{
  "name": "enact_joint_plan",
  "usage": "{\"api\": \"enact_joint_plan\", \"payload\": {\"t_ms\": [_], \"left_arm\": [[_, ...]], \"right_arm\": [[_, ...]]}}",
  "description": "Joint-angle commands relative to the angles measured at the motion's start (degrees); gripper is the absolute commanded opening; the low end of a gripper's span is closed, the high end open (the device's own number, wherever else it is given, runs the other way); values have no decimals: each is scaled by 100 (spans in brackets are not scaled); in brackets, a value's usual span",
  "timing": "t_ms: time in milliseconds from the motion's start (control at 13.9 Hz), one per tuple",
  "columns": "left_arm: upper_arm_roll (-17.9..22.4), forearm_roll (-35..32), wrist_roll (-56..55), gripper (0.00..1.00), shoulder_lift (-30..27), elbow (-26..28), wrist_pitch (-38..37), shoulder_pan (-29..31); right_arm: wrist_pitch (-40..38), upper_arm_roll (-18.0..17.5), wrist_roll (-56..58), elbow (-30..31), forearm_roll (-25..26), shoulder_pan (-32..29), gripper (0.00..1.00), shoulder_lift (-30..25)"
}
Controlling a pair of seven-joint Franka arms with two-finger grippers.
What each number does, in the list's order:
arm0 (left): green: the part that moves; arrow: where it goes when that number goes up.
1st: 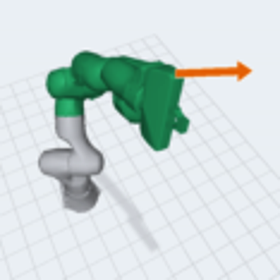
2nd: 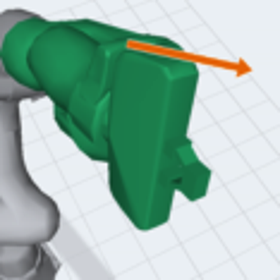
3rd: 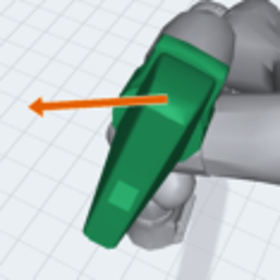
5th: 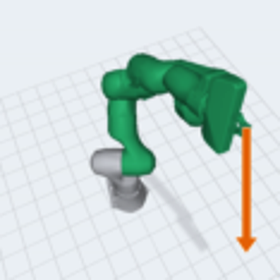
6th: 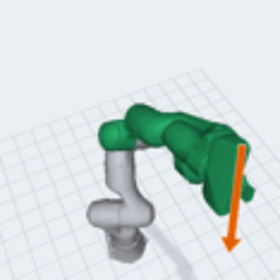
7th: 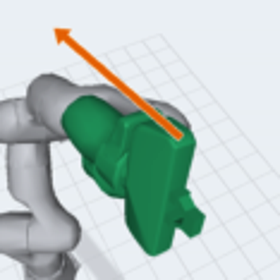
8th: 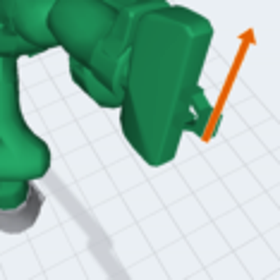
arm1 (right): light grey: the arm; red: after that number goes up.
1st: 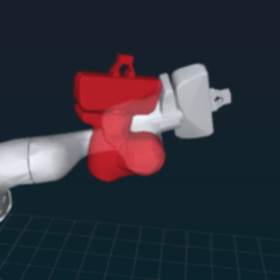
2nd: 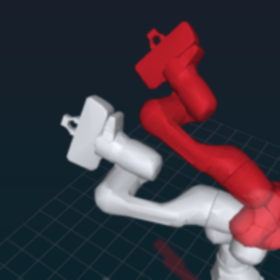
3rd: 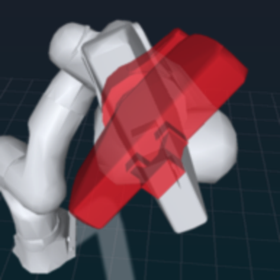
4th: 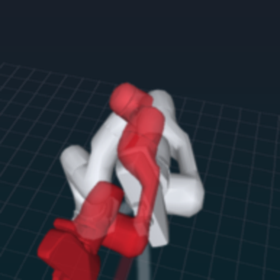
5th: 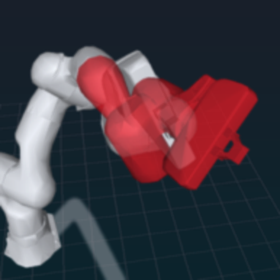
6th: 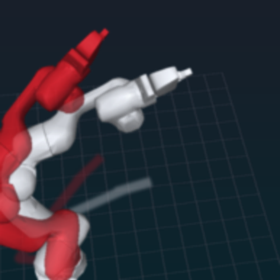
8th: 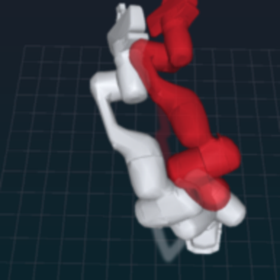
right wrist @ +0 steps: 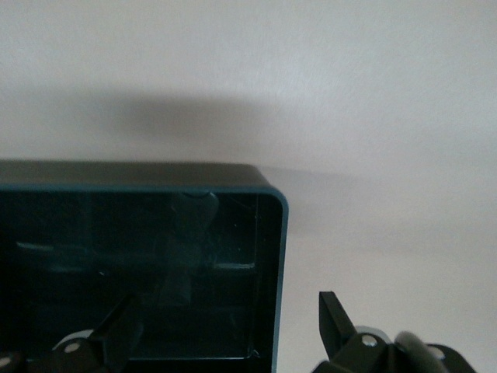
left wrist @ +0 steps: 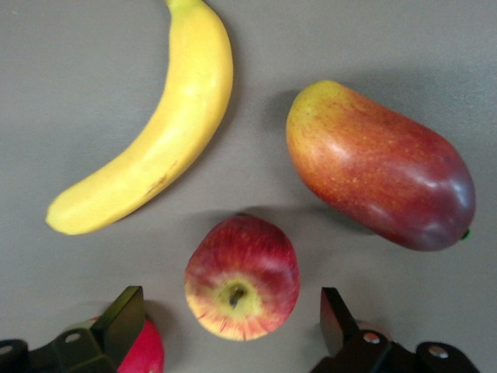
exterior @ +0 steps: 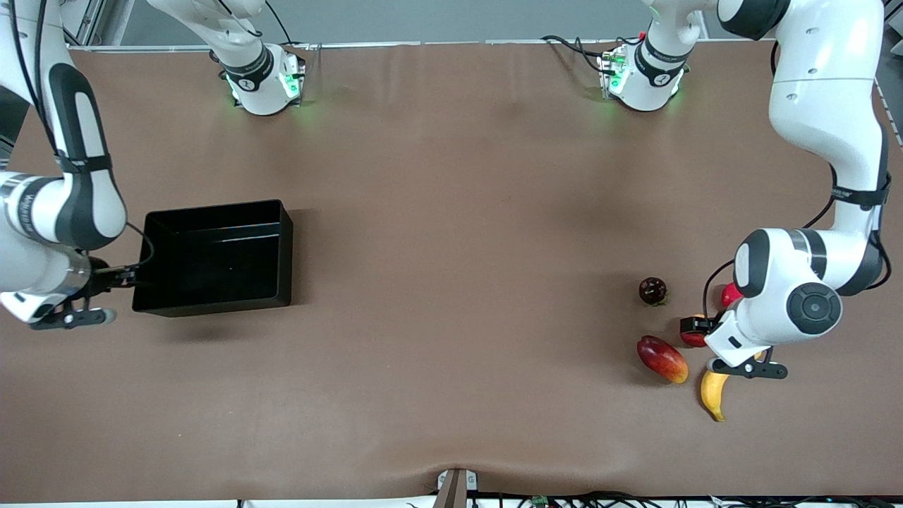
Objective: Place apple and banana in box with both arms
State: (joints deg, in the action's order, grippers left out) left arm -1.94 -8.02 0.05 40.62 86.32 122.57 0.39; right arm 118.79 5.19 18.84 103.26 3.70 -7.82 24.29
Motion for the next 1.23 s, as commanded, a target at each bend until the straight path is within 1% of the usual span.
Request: {"api": "enact_joint_plan", "payload": {"t_ms": [0,72,144,216,360,432,505,577,721,793,865,1009,1081,1153], "left_arm": [[1,160,-5,100,165,-71,275,-3],[1,161,-5,100,226,-80,355,-3],[1,152,-5,100,279,-80,417,-3],[1,160,-5,100,315,-72,469,-3],[1,161,12,98,324,-28,479,23],[1,161,56,90,315,25,479,49],[1,152,91,77,298,51,470,93],[1,152,117,60,280,52,435,102],[1,143,109,5,201,52,391,76],[1,143,83,0,62,60,165,50],[-8,143,83,0,-36,26,-64,41],[-17,143,91,0,-316,43,-258,14],[-17,134,39,0,-466,43,-416,-38],[-17,143,-14,0,-615,43,-583,-117]], "right_arm": [[109,-115,733,351,-10,-596,100,-171],[223,-115,753,639,-228,-676,100,-171],[528,-106,779,1077,-465,-711,54,-266],[801,-106,770,1351,-589,-712,1,-319],[1058,-106,770,1407,-896,-721,0,-215],[1024,-106,736,1398,-915,-677,0,-206],[954,-106,709,1372,-915,-659,0,-232],[762,-115,700,1250,-924,-685,0,-241],[95,-115,761,811,-924,-651,0,-232],[-117,-115,718,627,-924,-642,0,-241],[-415,-132,744,468,-924,-624,0,-250],[-1109,-229,500,73,-924,-266,0,-320],[-1382,-264,-16,-33,-950,-3,0,-346],[-1611,-308,-743,-113,-1133,357,0,-416]]}}
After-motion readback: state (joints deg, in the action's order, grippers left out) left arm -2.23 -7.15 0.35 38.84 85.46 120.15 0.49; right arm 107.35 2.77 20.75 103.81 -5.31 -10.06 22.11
